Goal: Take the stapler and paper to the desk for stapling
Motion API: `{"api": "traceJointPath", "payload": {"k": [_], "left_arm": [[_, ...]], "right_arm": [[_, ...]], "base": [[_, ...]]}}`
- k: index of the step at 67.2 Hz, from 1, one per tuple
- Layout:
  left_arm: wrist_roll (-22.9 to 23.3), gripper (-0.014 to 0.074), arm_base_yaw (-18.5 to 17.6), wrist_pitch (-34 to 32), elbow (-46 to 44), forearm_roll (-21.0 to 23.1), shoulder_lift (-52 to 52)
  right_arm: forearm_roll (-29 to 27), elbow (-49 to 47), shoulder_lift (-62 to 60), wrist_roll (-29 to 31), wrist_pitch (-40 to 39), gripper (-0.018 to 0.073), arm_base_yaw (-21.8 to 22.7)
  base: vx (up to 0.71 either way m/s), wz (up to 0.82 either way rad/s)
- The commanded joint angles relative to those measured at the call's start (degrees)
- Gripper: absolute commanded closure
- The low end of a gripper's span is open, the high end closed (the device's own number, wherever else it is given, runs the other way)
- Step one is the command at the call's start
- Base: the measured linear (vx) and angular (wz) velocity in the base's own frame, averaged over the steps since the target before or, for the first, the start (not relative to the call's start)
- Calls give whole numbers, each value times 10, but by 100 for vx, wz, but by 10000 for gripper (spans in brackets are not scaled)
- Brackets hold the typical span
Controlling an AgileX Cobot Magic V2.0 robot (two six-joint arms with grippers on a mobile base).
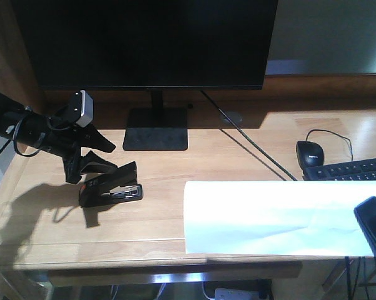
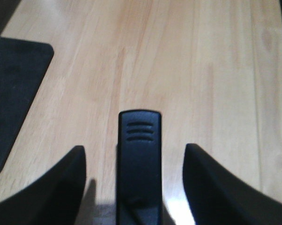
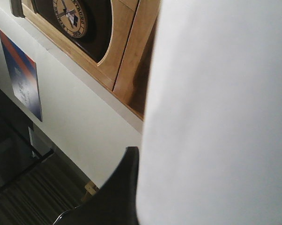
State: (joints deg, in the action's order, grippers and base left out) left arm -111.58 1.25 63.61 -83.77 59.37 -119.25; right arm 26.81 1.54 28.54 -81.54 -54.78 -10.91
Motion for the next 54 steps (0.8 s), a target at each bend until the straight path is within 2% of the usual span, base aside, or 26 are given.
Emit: {"api": "traceJointPath", "payload": {"k": [1,13,40,54], "left_arm": [[6,338,-5,32,-17,32,34],[6,608,-15,21,-17,11,20],[6,603,-20,-32,-17,4,17],[6,603,-20,-14,-17,4,17]], "right_arm": [[-11,1,4,8,-34,566,0],[-11,1,4,8,-34,566,0],[-11,1,4,8,-34,566,0],[-11,1,4,8,-34,566,0]], "base": [[0,0],[0,0],[0,0],[0,0]]}}
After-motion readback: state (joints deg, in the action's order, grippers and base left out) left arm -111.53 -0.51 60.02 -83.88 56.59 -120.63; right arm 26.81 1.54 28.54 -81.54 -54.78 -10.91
